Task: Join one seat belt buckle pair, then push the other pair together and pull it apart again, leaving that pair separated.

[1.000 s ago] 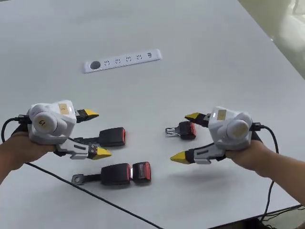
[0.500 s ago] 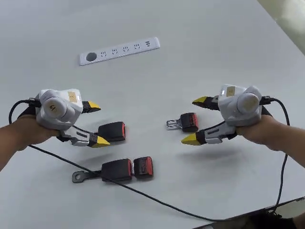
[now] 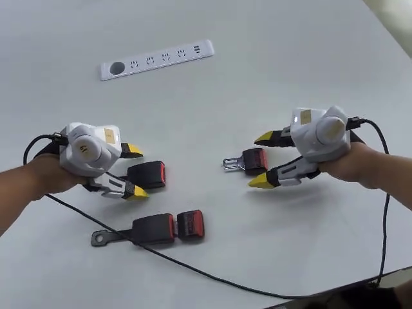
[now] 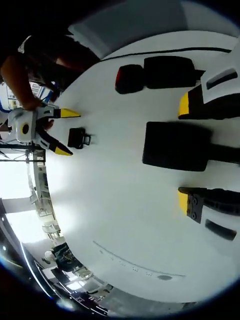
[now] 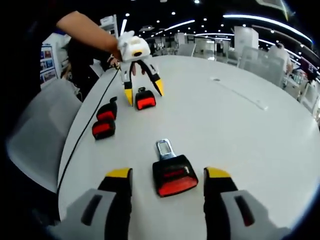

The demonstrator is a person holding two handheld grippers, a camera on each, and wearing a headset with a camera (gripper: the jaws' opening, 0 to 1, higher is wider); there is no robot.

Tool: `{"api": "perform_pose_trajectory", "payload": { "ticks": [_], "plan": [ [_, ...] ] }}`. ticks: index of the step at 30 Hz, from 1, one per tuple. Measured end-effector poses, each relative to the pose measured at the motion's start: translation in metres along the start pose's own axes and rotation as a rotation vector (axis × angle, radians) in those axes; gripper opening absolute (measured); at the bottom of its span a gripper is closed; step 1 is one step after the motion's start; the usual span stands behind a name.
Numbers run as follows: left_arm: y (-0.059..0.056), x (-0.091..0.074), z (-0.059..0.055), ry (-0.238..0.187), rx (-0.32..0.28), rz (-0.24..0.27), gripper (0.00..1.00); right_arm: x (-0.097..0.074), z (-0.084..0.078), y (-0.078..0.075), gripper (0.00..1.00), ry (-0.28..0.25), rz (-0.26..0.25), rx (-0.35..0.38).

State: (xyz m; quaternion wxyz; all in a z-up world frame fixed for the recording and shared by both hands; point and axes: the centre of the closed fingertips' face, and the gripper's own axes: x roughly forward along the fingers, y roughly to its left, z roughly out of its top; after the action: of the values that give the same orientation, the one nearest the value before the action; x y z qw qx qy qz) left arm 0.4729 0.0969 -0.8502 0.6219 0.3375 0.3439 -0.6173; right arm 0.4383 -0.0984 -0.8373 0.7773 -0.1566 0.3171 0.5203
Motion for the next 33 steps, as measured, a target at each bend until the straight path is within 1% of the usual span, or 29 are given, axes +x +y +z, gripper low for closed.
{"api": "perform_pose_trajectory", "payload": {
  "ticks": [4, 8, 10, 11, 14, 18, 19, 21, 23, 27, 31, 33],
  "plan": [
    [0.002, -0.001, 0.001, -0.014, 0.001, -0.004, 0.54, 0.001, 0.0, 0.001, 0.56, 0.01, 0.014, -0.011],
    [0.002, -0.002, 0.001, -0.008, 0.008, -0.008, 0.53, 0.002, -0.006, 0.004, 0.53, 0.041, 0.03, -0.033],
    [0.002, -0.002, 0.001, 0.001, 0.018, -0.015, 0.49, 0.003, -0.009, 0.004, 0.51, 0.057, 0.033, -0.046],
    [0.002, -0.002, 0.001, 0.005, 0.02, -0.017, 0.47, 0.003, -0.008, 0.004, 0.51, 0.053, 0.035, -0.041],
    [0.001, -0.002, 0.002, 0.005, 0.022, -0.018, 0.45, 0.002, -0.008, 0.003, 0.48, 0.048, 0.033, -0.048],
    [-0.004, -0.001, 0.004, 0.003, 0.028, -0.024, 0.36, 0.0, -0.009, 0.0, 0.44, 0.046, 0.028, -0.06],
    [-0.003, -0.001, 0.004, -0.001, 0.032, -0.019, 0.35, -0.001, -0.01, 0.0, 0.43, 0.044, 0.028, -0.072],
    [-0.003, -0.001, 0.004, -0.002, 0.027, -0.023, 0.35, -0.001, -0.011, -0.004, 0.39, 0.049, 0.019, -0.099],
    [-0.004, 0.0, 0.004, -0.002, 0.032, -0.026, 0.35, -0.002, -0.012, -0.006, 0.37, 0.049, 0.015, -0.103],
    [-0.004, 0.0, 0.004, 0.018, 0.065, -0.044, 0.35, -0.002, -0.013, -0.006, 0.36, 0.037, 0.026, -0.113],
    [-0.004, 0.001, 0.003, 0.022, 0.068, -0.05, 0.35, -0.002, -0.014, -0.008, 0.35, 0.022, 0.039, -0.118],
    [-0.005, 0.001, 0.003, 0.026, 0.067, -0.053, 0.35, -0.002, -0.014, -0.009, 0.35, 0.004, 0.046, -0.108]
  ]
}}
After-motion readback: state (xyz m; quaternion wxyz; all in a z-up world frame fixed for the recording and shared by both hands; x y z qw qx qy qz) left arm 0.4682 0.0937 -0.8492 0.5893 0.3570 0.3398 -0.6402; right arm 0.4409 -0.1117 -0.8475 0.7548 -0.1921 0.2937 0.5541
